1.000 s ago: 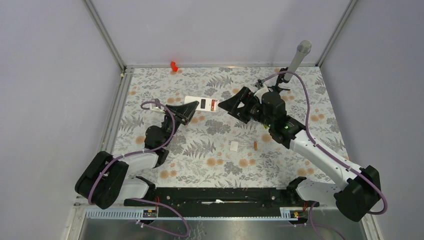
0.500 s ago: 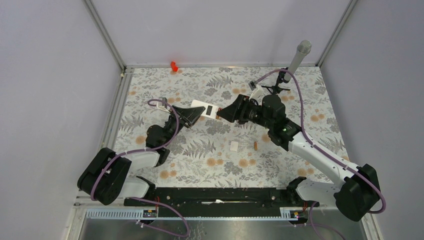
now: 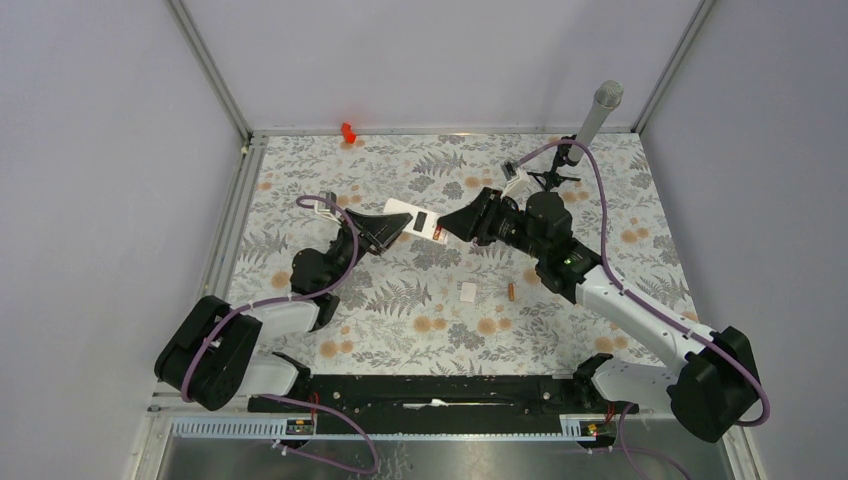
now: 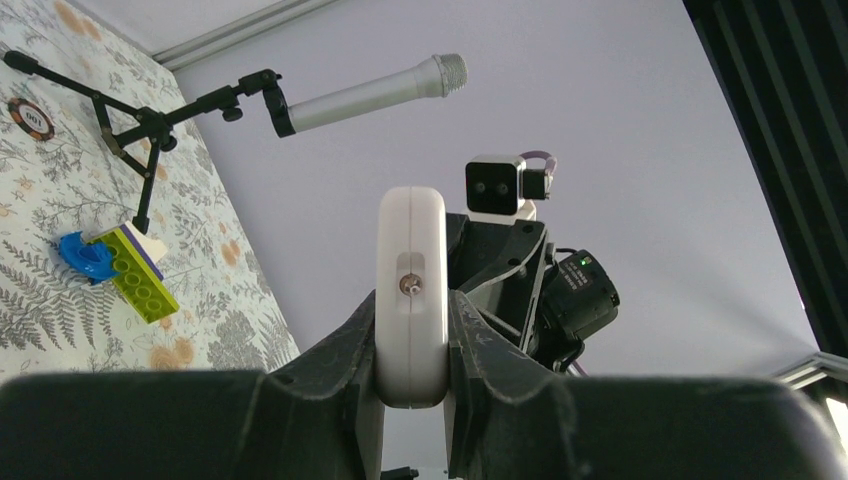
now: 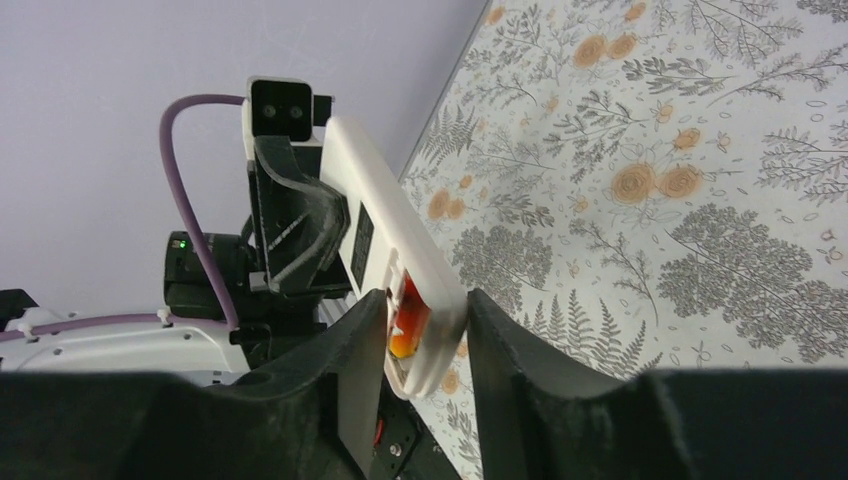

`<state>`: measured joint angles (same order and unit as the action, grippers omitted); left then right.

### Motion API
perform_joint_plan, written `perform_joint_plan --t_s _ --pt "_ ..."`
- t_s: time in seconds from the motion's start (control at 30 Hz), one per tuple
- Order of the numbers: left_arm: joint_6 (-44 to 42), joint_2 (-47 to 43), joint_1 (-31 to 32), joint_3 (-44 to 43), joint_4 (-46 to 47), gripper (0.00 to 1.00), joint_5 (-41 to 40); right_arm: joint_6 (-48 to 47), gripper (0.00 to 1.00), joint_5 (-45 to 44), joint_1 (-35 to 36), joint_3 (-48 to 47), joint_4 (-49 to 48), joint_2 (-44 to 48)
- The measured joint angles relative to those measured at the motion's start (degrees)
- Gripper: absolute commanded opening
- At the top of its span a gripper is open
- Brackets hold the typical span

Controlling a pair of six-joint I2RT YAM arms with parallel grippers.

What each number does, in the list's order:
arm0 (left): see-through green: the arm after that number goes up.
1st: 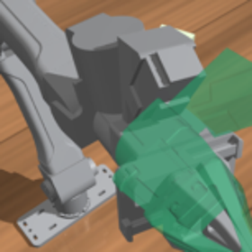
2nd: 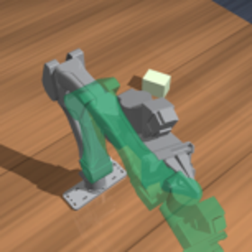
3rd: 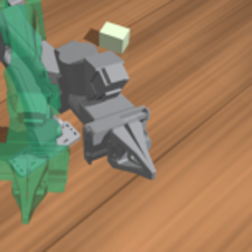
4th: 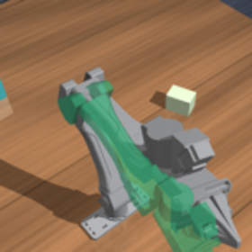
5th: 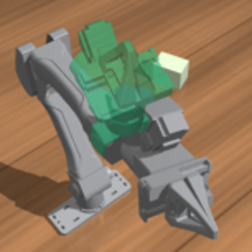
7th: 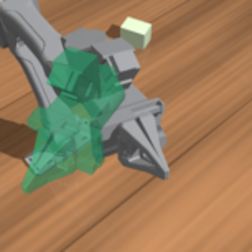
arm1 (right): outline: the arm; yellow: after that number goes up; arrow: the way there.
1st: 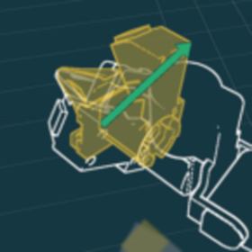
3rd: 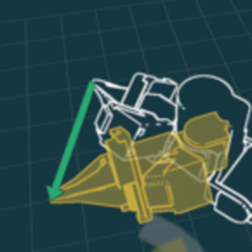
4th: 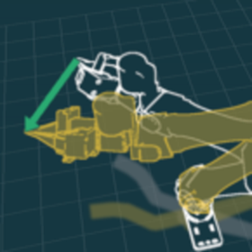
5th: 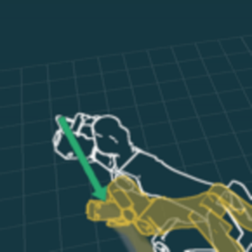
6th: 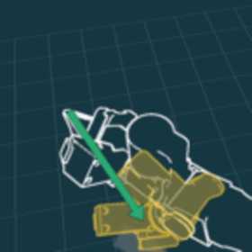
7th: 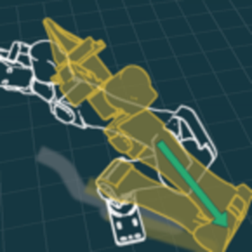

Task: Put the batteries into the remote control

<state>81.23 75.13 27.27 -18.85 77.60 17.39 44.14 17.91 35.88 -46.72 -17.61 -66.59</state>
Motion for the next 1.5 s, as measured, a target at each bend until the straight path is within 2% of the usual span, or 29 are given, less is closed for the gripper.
perform_joint_plan --t_s 0.2,0.43,0.47,0.57,0.63,0.7,0.87,1.03,1.17,1.3,1.5 --pt "0.0 -0.2 0.0 -0.1 0.1 0.0 0.4 0.9 0.27 -0.5 0.0 0.1 -1.1 -0.4" --pt "0.1 -0.5 -0.2 -0.1 0.0 0.0 0.4 1.8 0.25 -0.7 -0.1 0.1 -1.5 -0.7" --pt "0.1 -0.5 -0.2 -0.1 0.0 0.0 0.4 1.8 0.3 -0.7 -0.1 0.1 -1.6 -0.8" --pt "0.0 -0.5 -0.3 -0.1 -0.4 0.0 0.4 1.7 0.65 -0.7 -0.1 0.1 -1.5 -1.1" --pt "0.0 -0.5 -0.2 -0.1 -0.6 0.0 0.4 1.5 0.83 -0.7 0.0 0.1 -0.5 -1.2" --pt "-0.3 -0.5 -0.2 -0.1 -0.8 0.0 0.4 0.9 0.9 -0.9 0.0 0.1 0.9 -1.0" --pt "-1.5 -0.5 -1.0 1.2 -1.1 0.0 -0.2 -2.9 0.99 -4.2 0.0 -0.2 9.0 2.7" --pt "-3.3 -0.6 -2.0 3.9 -3.3 0.0 -1.5 -8.6 0.99 -13.8 0.0 -3.5 23.7 5.6" --pt "-5.1 -2.3 -2.2 5.2 -7.5 0.0 -2.8 -11.5 0.78 -23.6 0.0 -3.3 34.6 4.6" --pt "-7.6 -6.1 -2.2 5.5 -12.4 0.0 -3.8 -12.7 0.62 -29.2 0.0 -1.3 42.5 -0.4" --pt "-12.2 -13.6 -2.2 5.5 -21.8 0.01 -5.5 -12.8 0.59 -30.6 0.0 2.4 45.8 -7.3"
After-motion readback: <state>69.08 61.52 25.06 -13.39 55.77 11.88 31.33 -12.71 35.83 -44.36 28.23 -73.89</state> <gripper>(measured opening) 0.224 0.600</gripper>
